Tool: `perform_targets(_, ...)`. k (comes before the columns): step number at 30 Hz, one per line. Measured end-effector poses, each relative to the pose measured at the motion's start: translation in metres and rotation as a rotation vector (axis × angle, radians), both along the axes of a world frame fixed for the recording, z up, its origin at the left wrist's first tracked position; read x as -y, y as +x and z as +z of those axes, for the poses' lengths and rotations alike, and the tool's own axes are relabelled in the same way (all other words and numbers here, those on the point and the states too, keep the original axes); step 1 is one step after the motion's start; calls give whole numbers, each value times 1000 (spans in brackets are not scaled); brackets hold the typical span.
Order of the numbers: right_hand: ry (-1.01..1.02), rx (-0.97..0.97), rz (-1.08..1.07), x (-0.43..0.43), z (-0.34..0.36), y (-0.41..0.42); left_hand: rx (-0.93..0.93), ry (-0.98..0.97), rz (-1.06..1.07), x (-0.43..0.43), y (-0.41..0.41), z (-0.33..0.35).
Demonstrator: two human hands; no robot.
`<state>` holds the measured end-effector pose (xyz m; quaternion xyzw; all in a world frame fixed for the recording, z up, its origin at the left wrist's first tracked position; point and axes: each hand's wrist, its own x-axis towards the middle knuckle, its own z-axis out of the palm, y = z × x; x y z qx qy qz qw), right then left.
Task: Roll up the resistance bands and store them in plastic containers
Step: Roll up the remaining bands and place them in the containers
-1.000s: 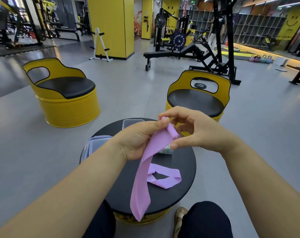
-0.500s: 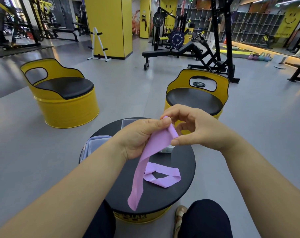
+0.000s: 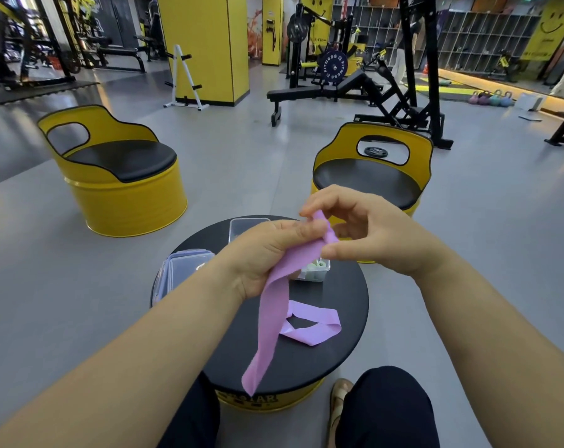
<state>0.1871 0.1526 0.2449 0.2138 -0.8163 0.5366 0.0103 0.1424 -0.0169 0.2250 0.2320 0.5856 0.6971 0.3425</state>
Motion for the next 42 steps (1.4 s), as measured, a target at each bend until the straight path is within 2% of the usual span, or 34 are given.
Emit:
perform_targets(9,19,82,4,-6,1,3,41,49,18,4,-8,-3)
perform_targets(23,202,-85,-87,-5,5,7,44,-35,57,0,-4,-2)
perform_targets(25,154,-31,-104,-6,3,7,49,17,45,-1,-4,-2)
perform_targets(28,-95,79,-163,-3,-1,6,48,100,102,-1,-1,0)
perform_targets(33,-338,24,-404,18,-17,6,38,149,271,-6,2,-3)
perform_targets(37,-392,-57,-479,28,-23,6,37,211,329,-9,3,-6)
perform_targets(42,-365,-109,-509,32,-22,6,28,182,395,-6,2,-9)
